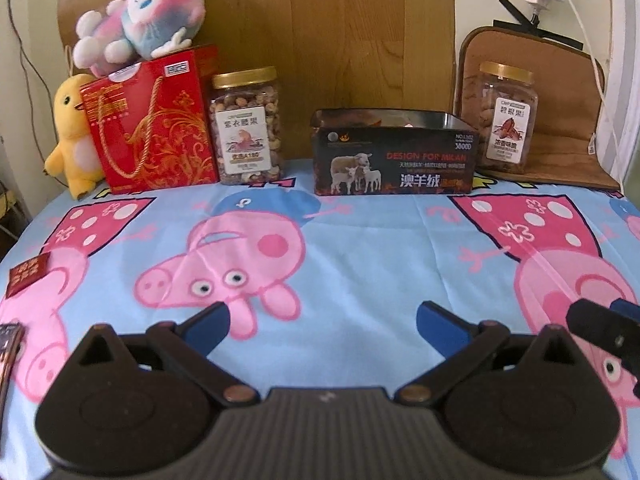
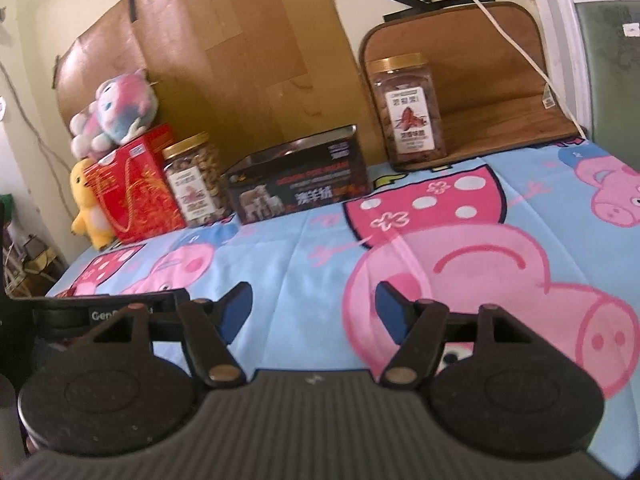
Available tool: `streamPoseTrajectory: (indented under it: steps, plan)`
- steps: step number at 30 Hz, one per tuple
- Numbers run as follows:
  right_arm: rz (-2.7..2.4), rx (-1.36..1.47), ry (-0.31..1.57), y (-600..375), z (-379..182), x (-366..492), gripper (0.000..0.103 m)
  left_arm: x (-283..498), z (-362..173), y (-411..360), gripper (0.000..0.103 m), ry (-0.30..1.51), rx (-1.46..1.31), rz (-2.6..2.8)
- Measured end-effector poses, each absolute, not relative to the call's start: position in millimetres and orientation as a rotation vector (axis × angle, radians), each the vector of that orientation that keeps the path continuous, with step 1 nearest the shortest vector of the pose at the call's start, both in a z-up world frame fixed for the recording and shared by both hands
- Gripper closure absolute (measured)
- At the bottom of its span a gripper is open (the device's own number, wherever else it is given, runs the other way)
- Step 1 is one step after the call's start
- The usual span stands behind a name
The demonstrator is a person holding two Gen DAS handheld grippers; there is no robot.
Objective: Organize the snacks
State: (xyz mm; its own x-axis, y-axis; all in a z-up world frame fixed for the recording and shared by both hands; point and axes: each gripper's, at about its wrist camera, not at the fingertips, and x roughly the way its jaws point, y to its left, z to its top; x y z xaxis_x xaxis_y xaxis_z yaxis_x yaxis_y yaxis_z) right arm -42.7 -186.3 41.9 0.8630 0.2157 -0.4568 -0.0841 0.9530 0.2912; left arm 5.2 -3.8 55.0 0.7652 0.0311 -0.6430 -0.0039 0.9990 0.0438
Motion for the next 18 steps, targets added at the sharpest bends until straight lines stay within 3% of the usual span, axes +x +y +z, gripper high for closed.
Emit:
streamPoseTrajectory:
  steps: [18]
  plan:
    - [0.145, 0.229, 0.514, -192, 32, -3, 0.033, 49, 50, -17, 0.0, 0.71, 0.051, -0.028]
